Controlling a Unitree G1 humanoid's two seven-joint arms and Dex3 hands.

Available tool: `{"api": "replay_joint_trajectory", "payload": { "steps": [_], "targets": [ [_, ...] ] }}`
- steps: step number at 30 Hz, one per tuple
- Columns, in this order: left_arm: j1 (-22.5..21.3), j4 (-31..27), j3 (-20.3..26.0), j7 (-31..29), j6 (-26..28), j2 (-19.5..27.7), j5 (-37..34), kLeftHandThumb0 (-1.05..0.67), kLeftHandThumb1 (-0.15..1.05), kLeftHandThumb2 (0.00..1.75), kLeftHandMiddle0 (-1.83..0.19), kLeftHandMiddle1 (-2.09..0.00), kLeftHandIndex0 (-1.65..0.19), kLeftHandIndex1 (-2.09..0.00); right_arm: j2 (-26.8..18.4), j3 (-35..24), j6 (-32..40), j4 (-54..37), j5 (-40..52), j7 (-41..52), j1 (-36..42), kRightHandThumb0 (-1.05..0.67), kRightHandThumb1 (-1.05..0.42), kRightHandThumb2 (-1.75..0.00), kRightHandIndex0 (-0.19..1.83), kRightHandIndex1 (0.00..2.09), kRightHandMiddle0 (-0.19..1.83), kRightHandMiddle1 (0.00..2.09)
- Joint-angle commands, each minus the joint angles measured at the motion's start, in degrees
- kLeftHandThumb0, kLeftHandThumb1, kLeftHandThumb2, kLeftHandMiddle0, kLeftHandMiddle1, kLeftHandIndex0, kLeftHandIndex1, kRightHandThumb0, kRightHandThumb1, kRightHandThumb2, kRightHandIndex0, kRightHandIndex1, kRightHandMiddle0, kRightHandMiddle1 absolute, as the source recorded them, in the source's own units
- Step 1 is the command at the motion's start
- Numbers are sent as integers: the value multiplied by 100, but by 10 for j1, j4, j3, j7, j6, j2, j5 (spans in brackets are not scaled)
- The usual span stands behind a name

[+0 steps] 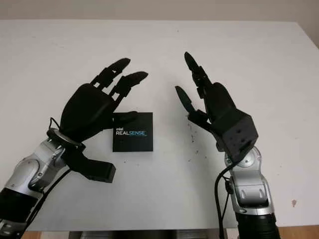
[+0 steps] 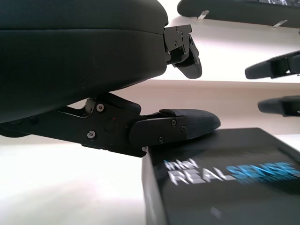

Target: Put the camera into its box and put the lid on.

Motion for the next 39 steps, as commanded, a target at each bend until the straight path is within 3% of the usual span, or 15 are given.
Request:
{"api": "replay_joint_trajectory", "payload": {
  "steps": [1,9,15,18,21,24,26,29,32,35,39],
  "targets": [
    [-19,11,-12,2,8,7,4,-59,105,32,-6,-12,19,-77,-4,-1,1,-14,0,-1,10,-70,-105,-52,-1,6,7,7],
    [-97,64,-38,-1,36,3,6,-59,105,36,-11,-14,19,-85,-5,5,-4,-13,-15,-5,13,-70,-105,-54,2,7,9,8],
    [-148,102,-51,-33,64,-2,-4,-58,105,36,-9,-11,19,-71,0,7,-12,-14,-18,-7,19,-68,-105,-55,3,7,9,8],
    [-148,109,-33,-33,56,-3,-54,-62,105,49,-10,-8,14,-57,4,7,-17,-16,-17,-11,25,-68,-105,-54,4,7,10,8],
    [-130,74,-16,-41,54,6,-95,-69,105,61,-9,-5,11,-41,7,6,-20,-20,-16,-13,32,-68,-105,-54,5,8,10,8],
    [-87,-19,15,-87,64,8,-150,-75,105,67,-3,-4,9,-27,11,4,-13,-24,-11,-14,34,-68,-105,-54,5,7,10,8],
    [-43,-111,43,-142,75,10,-201,-79,105,69,1,-4,11,-21,13,5,-15,-22,-12,-16,34,-68,-105,-54,5,7,10,8],
    [14,-238,81,-238,102,22,-272,-87,105,57,4,-5,11,-14,12,8,-22,-19,-14,-18,33,-68,-105,-55,5,7,10,8],
    [63,-344,114,-339,142,41,-337,-94,105,32,7,-5,12,-9,13,9,-20,-19,-14,-20,33,-67,-105,-55,5,7,10,8],
    [102,-421,144,-405,162,63,-368,-97,105,15,11,-4,15,-6,15,9,-24,-18,-12,-21,33,-67,-105,-55,5,7,10,8],
    [153,-493,178,-460,167,84,-392,-101,105,16,16,-4,19,-4,18,9,-27,-19,-9,-20,35,-66,-105,-55,5,7,10,8]
  ]
}}
